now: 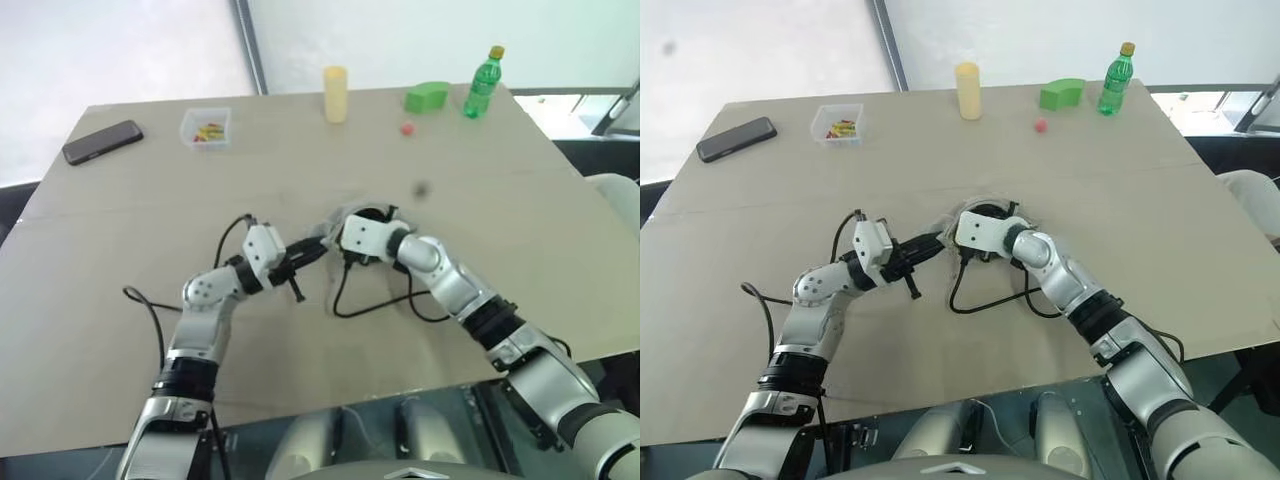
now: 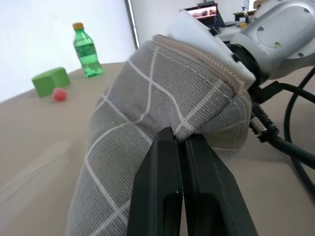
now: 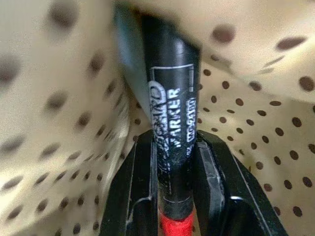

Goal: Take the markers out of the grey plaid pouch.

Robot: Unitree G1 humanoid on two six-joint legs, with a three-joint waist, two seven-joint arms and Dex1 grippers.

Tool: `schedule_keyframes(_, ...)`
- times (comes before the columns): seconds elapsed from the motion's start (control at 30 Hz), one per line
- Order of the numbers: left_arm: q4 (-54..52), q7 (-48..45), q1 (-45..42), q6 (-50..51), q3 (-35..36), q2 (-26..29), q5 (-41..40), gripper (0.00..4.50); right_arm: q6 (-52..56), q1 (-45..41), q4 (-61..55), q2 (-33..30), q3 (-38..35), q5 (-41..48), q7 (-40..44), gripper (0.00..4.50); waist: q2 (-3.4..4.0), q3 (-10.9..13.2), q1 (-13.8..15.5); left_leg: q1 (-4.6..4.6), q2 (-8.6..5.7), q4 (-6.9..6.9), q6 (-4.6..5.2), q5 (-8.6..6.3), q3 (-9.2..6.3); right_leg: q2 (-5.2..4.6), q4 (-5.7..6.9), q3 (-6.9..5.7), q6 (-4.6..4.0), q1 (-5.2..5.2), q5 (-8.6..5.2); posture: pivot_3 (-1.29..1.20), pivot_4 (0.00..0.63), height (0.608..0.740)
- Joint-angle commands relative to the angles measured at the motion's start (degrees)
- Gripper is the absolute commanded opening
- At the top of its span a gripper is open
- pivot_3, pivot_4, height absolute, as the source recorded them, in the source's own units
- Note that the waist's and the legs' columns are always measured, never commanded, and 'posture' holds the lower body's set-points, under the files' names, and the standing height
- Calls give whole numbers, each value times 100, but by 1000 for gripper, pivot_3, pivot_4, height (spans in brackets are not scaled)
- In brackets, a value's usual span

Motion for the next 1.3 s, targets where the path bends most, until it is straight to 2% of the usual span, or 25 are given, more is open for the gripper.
schedule_keyframes(0.03,311,-53,-116,-129,92,41,-32,0,188,449,-736,-264,-376,130,255,448,0,0,31,1,0,0,0,0,-3,1,2,-1,0,0,0,0,150,740)
schedule_keyframes(0.23,1053,-131,-445,-286,237,20,-68,0,1356,1076,-2722,-638,-941,576,1007,436,3,2,41,-4,-4,2,1,0,-3,-2,-2,-1,0,0,0,0,150,740)
schedule_keyframes(0.47,1510,-168,-779,-384,253,-86,-6,0,3303,1497,-4845,-941,-1607,1551,1749,435,3,2,36,-8,-1,2,22,-13,-11,-2,-1,-7,0,0,0,0,150,740)
schedule_keyframes(0.57,1644,-110,-842,-471,243,-111,88,0,4370,1685,-5624,-952,-2274,2262,1860,435,3,3,56,-11,-1,2,25,-15,-13,-6,-3,-10,0,0,0,0,150,740)
schedule_keyframes(0.63,1718,-64,-867,-547,242,-94,167,0,4824,1688,-5832,-993,-2806,2439,1684,435,3,3,60,-12,-3,2,26,-15,-13,-9,-4,-10,0,0,0,0,150,740)
schedule_keyframes(0.77,1730,-63,-815,-762,233,-4,288,0,5390,1748,-5480,-1899,-3469,2210,1505,435,3,3,105,-12,-4,4,22,-19,-10,-11,-3,-9,1,0,0,0,150,740)
schedule_keyframes(0.83,1680,-59,-750,-877,251,32,325,0,5707,1747,-5105,-2314,-3504,2241,1527,435,2,2,158,-12,-4,4,22,-19,-6,-12,-5,-10,0,0,0,0,150,740)
schedule_keyframes(0.9,1705,-52,-680,-1132,245,76,412,0,5809,1469,-4132,-2733,-3030,1937,1375,435,3,3,140,-11,-1,2,24,-18,-5,-12,-5,-9,0,-1,0,0,150,740)
schedule_keyframes(1.1,1605,82,-532,-1329,265,54,448,0,5393,723,-2224,-2449,-2499,2039,1378,435,3,3,82,-11,3,0,27,-16,10,-21,-5,6,-1,-2,0,0,150,740)
schedule_keyframes(1.27,1472,170,-301,-1328,322,115,398,0,5081,516,-1483,-2389,-2103,2006,1585,435,-6,-2,34,-11,-2,2,28,-16,10,-19,-10,7,0,-1,1,0,150,740)
schedule_keyframes(1.3,1444,202,-270,-1311,335,110,381,0,5053,504,-1408,-2381,-2075,2007,1606,930,-9,-4,23,-11,-2,2,28,-17,11,-19,-10,7,0,-1,1,0,150,740)
